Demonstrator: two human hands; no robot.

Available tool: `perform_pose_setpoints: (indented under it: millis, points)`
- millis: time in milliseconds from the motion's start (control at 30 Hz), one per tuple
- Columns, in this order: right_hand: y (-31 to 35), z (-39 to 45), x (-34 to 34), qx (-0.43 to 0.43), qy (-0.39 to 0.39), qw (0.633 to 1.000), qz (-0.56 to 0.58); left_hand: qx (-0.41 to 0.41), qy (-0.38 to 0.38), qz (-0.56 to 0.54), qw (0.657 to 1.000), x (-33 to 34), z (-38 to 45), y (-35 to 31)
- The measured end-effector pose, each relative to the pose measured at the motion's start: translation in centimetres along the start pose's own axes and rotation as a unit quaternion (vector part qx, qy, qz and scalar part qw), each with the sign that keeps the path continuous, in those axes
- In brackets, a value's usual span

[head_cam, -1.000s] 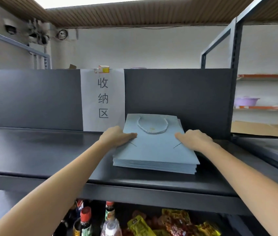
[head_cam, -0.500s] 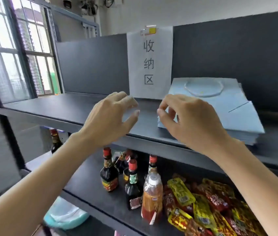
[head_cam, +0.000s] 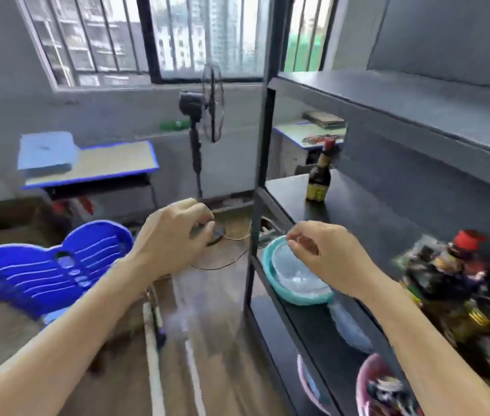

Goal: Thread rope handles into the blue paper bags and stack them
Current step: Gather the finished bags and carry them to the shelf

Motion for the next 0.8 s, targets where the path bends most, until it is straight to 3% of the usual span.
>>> perform_pose_setpoints:
  millis: [133, 300, 533, 800]
  points:
    - [2.9, 9.5, 8.4, -0.012, 0.040, 0.994, 0.100, -0.122, 0.003, 0.012, 0.992, -0.9, -0.7, 12.4]
    - [6.4, 18.2, 17.3, -0.035, 0.097, 0.987, 0.126, -0.218, 0.009, 0.038, 0.975, -1.4, -1.5, 23.7]
    - [7.6, 28.0, 25.2, -0.066, 0.166, 0.978, 0.113, -0.280, 0.031, 0.043, 0.959, 0.7, 0.0, 33.0]
    - [3.2, 41.2, 33.9, -0.082, 0.198, 0.969, 0.119, -0.384, 0.034, 0.051, 0.921, 6.2, 5.8, 42.4]
Point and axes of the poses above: each hand's wrist, its own z-axis towards the middle knuckle, its own x-axis out of the palm, y = z × x, the point moved 5 cm from there along z, towards the middle knuckle, and after that the axes turned 1 degree about z, right-handed, at the moved point
